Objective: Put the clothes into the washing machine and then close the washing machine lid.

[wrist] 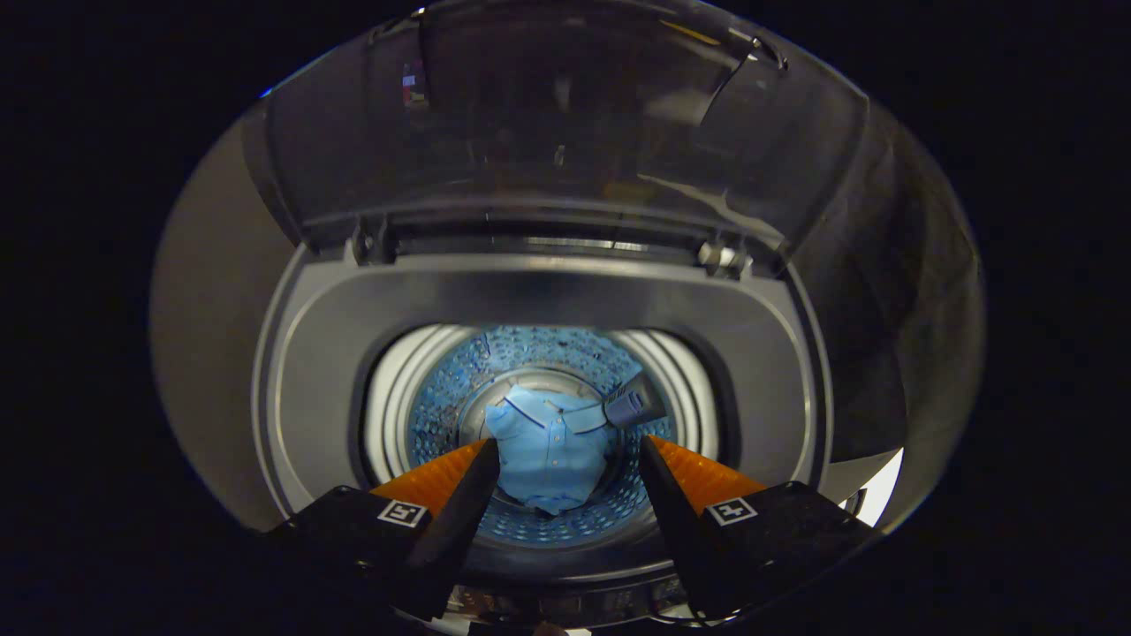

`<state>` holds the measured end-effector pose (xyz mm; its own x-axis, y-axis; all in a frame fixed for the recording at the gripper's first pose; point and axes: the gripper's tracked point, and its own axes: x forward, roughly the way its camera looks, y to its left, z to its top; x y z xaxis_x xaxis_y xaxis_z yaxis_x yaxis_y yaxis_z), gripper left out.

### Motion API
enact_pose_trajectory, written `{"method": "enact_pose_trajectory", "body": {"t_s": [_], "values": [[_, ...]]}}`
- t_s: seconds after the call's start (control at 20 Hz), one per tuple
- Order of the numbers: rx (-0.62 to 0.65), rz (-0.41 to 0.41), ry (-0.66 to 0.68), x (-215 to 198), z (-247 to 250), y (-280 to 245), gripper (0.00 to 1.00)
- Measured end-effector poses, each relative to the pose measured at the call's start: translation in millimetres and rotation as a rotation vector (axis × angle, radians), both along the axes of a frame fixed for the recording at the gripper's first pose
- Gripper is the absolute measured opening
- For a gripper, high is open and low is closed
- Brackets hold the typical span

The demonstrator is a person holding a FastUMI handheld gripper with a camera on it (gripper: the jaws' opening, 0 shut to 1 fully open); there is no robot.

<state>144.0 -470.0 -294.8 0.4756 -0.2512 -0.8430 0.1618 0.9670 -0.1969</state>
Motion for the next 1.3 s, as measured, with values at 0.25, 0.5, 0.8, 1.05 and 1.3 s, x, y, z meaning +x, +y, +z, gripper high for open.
{"method": "enact_pose_trajectory", "body": {"t_s": [0.25,0.5,0.8,1.05,1.3], "values": [[-0.053,0.012,-0.138,19.0,87.1,-1.8,0.99],[-0.062,0.013,-0.276,48.7,167.5,2.4,0.98],[-0.083,0.001,-0.410,91.8,246.4,-3.4,0.98],[-0.054,-0.013,-0.474,125.0,272.8,-3.9,0.98],[-0.059,-0.009,-0.461,164.3,272.5,-7.8,0.98]]}}
